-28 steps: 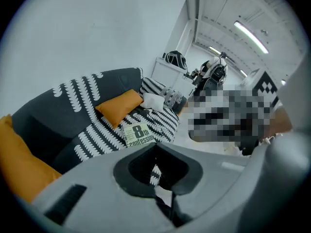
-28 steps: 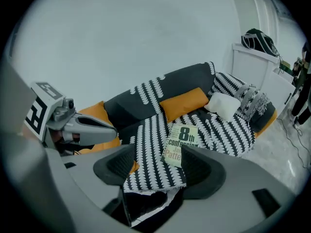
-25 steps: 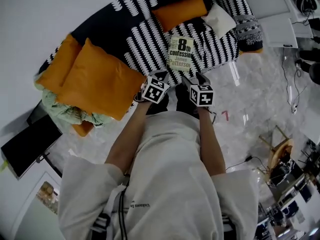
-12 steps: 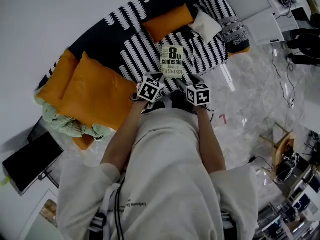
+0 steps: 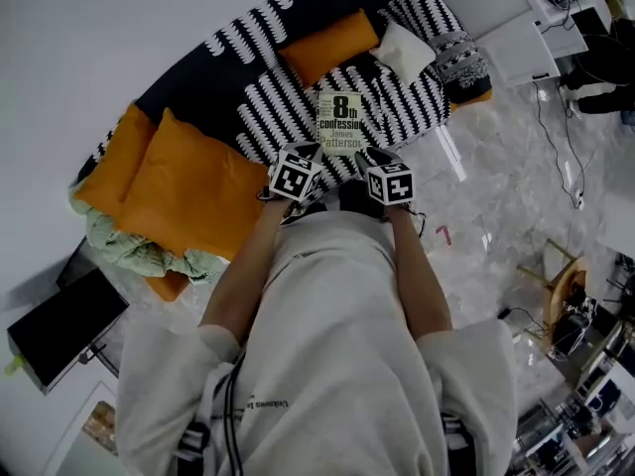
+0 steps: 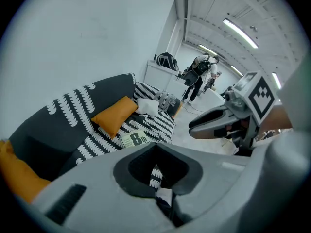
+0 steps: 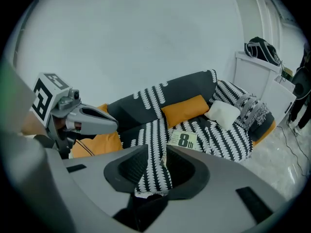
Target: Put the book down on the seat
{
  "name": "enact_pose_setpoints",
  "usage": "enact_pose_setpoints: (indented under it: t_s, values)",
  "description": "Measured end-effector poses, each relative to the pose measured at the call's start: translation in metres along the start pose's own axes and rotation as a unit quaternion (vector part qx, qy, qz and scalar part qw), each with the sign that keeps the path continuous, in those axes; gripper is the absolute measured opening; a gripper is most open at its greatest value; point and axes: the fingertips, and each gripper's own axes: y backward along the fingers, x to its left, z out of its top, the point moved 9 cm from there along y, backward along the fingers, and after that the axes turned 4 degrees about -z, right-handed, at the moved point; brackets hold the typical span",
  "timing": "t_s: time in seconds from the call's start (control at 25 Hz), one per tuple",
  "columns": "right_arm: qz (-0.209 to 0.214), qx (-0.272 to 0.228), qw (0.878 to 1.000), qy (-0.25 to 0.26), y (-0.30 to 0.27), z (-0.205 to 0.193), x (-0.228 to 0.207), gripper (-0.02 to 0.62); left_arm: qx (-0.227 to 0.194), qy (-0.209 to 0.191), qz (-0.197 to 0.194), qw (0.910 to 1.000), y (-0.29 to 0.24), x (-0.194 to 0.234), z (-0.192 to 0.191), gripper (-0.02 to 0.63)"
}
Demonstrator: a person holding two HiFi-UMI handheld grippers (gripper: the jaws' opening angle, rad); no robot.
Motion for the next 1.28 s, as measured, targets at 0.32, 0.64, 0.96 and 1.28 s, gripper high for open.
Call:
enact_pose_setpoints:
  t_s: [0.32, 0.64, 0.96, 1.28]
  values:
    - [-0.007, 0.009, 1.000, -0.008, -0.003, -0.002, -0.006, 0.070, -0.016, 0.031, 0.000, 0.9994, 0.001, 0.001, 0.000, 0.009]
    - [-0.011, 0.016, 1.000, 0.003, 0.001, -0.003, -0.004, 0.023, -0.020, 0.036, -0.001, 0.9992, 0.004, -0.004, -0.004, 0.009]
    - [-0.025, 0.020, 0.999, 0.006, 0.000, -0.006, -0.007, 0.006, -0.010, 0.028, -0.004, 0.9995, 0.000, -0.003, -0.006, 0.009]
    - [-0.029, 0.012, 1.000, 0.000, 0.000, -0.004, -0.011, 0.006, -0.015, 0.053, -0.014, 0.9984, -0.004, -0.001, -0.008, 0.009]
